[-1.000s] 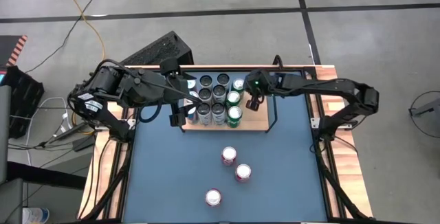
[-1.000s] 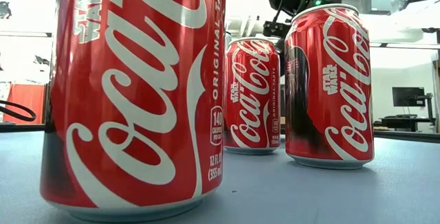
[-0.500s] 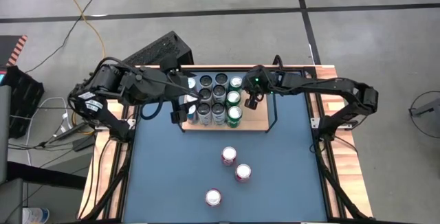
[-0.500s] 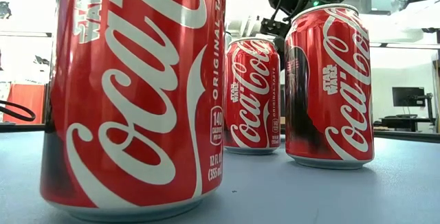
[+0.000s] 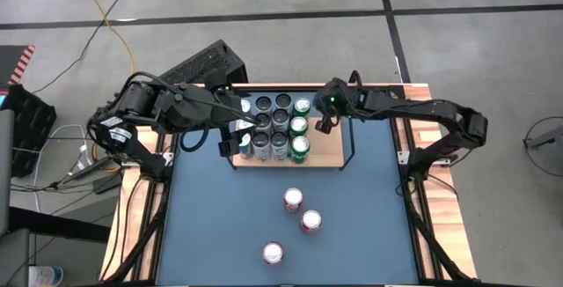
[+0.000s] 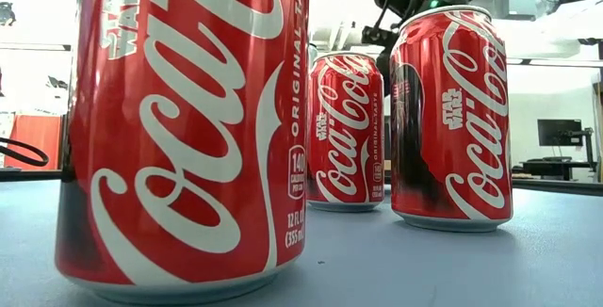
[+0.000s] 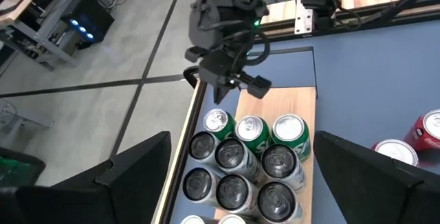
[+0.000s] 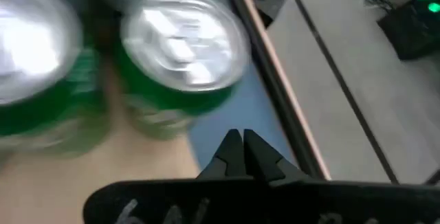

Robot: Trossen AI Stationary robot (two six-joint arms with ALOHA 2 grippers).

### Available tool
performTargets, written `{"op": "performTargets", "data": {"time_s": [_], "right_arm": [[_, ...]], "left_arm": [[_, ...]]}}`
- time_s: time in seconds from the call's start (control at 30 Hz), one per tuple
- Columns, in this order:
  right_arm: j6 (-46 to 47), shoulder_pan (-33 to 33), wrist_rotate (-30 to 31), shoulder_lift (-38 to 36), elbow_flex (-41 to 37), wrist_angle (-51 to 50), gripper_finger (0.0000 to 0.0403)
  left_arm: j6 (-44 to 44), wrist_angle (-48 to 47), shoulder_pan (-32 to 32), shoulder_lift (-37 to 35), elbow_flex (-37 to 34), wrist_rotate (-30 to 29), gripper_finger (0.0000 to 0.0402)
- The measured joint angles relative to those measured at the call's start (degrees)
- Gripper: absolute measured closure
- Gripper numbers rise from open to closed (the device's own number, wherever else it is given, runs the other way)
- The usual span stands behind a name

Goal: Place canned beverage on shelf
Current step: Adjust the green soda cans on the shelf, then put the top red soda can on the shelf

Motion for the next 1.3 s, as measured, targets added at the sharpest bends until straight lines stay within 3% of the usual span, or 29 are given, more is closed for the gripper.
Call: {"op": "performTargets", "data": {"time_s": [0.47,0.83,1.03,1.3], "right_arm": [[-0.87,0.26,-7.2,1.89,-0.04,3.14,0.0403],[-0.38,0.29,-3.52,-1.35,1.66,-3.09,0.0403],[4.12,5.91,-8.3,-7.14,3.23,-10.28,0.0403],[13.35,18.35,-6.14,-10.24,3.15,-15.76,0.0403]], "left_arm": [[0.87,-0.02,0.02,0.0,0.0,0.0,0.0058],[1.16,-0.02,0.5,0.0,0.0,-0.02,0.0058],[-0.09,-0.02,0.48,0.0,0.0,0.02,0.0058],[-1.79,-0.13,0.48,0.0,0.0,0.11,0.0058]]}}
